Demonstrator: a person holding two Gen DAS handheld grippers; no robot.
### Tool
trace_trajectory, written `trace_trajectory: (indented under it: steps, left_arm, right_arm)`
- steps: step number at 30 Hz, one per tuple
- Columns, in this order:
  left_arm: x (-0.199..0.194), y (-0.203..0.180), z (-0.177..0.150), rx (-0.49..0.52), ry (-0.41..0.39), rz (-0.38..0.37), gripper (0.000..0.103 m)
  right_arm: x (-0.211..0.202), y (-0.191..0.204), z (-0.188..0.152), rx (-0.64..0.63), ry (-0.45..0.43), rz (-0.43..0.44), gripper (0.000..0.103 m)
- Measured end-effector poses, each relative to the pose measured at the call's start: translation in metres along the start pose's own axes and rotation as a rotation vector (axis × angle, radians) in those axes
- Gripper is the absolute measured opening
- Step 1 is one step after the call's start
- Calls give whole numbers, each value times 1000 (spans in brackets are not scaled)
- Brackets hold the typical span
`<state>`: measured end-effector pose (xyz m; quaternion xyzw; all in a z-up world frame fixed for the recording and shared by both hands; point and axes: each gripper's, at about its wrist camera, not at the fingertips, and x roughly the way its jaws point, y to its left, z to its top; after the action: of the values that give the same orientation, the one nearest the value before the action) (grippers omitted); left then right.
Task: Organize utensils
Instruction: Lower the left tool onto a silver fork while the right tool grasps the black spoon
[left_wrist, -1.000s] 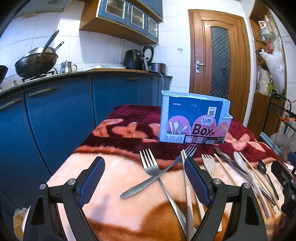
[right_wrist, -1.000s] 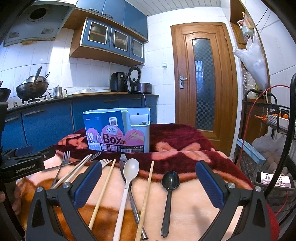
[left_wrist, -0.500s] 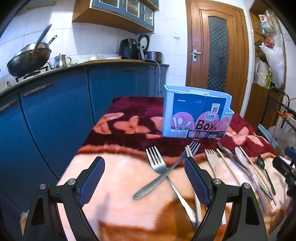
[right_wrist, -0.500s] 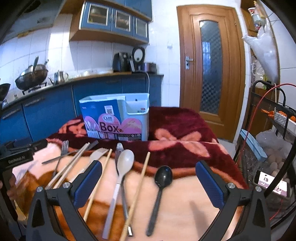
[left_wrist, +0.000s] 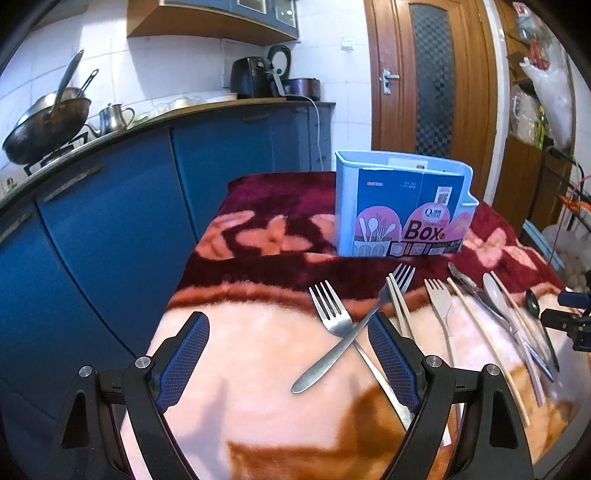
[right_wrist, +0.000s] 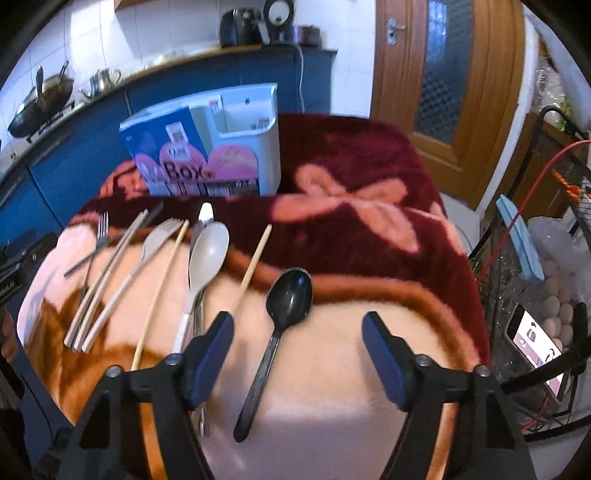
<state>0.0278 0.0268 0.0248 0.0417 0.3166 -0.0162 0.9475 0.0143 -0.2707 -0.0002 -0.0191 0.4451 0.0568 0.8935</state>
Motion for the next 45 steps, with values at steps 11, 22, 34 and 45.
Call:
trace_trajectory:
  steps: [11, 22, 34, 45]
  left_arm:
    - [32, -31, 18, 172, 124, -80, 83]
    - [62, -55, 29, 349, 241, -179, 50]
    - [89, -76, 33, 455, 366, -226, 30]
    - [89, -80, 40, 411, 408, -236, 4]
  right_arm:
    - [15, 6, 8, -55, 142, 43, 42]
    - [21, 1, 17, -62, 187, 74, 37]
    - [22, 1, 17, -57, 237, 73, 31]
    - [23, -2, 16, -46, 232, 69, 9]
